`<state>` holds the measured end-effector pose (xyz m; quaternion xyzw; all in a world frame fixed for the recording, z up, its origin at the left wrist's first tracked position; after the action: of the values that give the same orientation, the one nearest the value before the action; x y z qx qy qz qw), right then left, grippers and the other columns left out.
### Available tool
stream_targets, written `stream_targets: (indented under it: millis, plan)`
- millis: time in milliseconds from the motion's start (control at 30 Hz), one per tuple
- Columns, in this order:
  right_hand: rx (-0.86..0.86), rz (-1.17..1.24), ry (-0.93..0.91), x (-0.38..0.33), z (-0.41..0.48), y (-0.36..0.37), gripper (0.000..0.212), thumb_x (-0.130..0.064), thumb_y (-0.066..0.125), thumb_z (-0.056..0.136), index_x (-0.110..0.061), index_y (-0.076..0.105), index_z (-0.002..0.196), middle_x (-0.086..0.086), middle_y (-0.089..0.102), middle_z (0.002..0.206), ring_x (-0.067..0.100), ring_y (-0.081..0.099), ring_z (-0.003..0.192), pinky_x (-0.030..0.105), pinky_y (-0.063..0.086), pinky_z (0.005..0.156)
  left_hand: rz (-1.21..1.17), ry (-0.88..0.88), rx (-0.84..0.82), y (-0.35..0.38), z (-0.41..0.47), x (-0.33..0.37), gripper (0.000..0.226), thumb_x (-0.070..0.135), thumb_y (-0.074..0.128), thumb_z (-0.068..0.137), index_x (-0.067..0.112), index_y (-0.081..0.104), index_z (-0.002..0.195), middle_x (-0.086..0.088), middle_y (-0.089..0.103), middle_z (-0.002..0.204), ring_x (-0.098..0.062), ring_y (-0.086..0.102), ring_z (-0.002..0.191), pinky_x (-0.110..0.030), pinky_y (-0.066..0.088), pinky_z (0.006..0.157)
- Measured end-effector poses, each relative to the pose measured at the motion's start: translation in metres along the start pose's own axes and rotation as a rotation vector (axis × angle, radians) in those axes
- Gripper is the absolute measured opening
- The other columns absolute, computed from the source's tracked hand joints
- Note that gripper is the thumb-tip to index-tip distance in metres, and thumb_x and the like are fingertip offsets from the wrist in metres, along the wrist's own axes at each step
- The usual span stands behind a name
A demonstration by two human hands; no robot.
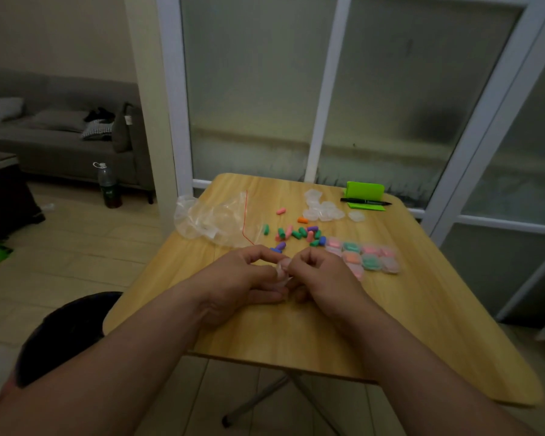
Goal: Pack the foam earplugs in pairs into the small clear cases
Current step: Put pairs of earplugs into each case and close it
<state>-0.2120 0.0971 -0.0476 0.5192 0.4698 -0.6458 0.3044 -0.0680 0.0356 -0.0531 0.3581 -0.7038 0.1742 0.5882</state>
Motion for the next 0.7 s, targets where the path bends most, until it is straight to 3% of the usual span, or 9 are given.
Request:
stream_targets:
  millis: [167,267,400,467,600,700]
  plan:
    - [0.068,0.093,0.031,0.002,0.001,-0.006,0.011,-0.018,0.067,0.095,-0.007,0.067,0.094,0.012,0.075,0.080,0.028,0.068,0.069,0.045,0.057,0.071,-0.099,-0.023,0.035,-0.003,-0.003,0.003,0.029,-0.004,0.063,0.095,0.004,0.069,0.122,-0.026,0.072,0.109,-0.028,0.075,0.085,-0.038,0.066,0.082]
    - [0.160,0.013,0.035,-0.001,-0.001,-0.010,0.008,-0.021,0.063,0.098,-0.016,0.069,0.096,0.004,0.076,0.079,0.028,0.073,0.070,0.046,0.061,0.072,-0.164,-0.028,0.063,-0.002,-0.004,0.003,0.032,-0.008,0.058,0.096,0.003,0.067,0.125,-0.030,0.069,0.119,-0.034,0.077,0.096,-0.038,0.066,0.081]
    - [0.213,-0.479,-0.218,-0.024,-0.013,-0.011,0.006,-0.027,0.063,0.098,-0.031,0.066,0.101,-0.010,0.071,0.081,0.000,0.065,0.073,0.027,0.053,0.064,-0.227,-0.034,0.045,0.004,-0.006,0.003,0.039,-0.015,0.052,0.095,0.001,0.057,0.130,-0.032,0.070,0.116,-0.039,0.076,0.102,-0.036,0.066,0.076]
    - [0.212,-0.493,-0.275,-0.032,-0.014,-0.013,0.008,-0.025,0.065,0.099,-0.031,0.069,0.101,-0.014,0.070,0.083,-0.005,0.063,0.078,0.014,0.046,0.060,-0.251,-0.050,0.004,0.006,-0.011,0.004,0.046,-0.019,0.050,0.093,0.005,0.053,0.131,-0.033,0.068,0.118,-0.039,0.076,0.100,-0.036,0.066,0.074]
    - [0.088,-0.474,-0.293,-0.034,-0.007,-0.012,0.013,-0.027,0.070,0.098,-0.035,0.079,0.104,-0.016,0.067,0.089,-0.004,0.060,0.086,0.011,0.043,0.065,-0.151,-0.092,-0.140,0.015,-0.017,0.001,0.046,-0.017,0.054,0.091,0.006,0.055,0.131,-0.024,0.072,0.116,-0.025,0.072,0.088,-0.032,0.061,0.074]
    - [0.021,-0.516,-0.299,-0.031,-0.003,-0.002,0.016,-0.030,0.070,0.099,-0.037,0.080,0.109,-0.015,0.068,0.100,-0.002,0.061,0.092,0.013,0.042,0.072,0.009,-0.073,-0.164,0.025,-0.015,-0.005,0.023,-0.003,0.050,0.098,0.006,0.064,0.114,-0.011,0.068,0.091,-0.014,0.057,0.068,-0.027,0.044,0.062]
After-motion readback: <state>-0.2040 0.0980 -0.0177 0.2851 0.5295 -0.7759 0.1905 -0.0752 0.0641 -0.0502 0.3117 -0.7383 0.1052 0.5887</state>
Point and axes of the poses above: each hand's wrist, its own z-axis towards the middle knuckle, its own y-axis out of the palm, x = y × z, the point moved 7 cm from there along z, towards the middle knuckle
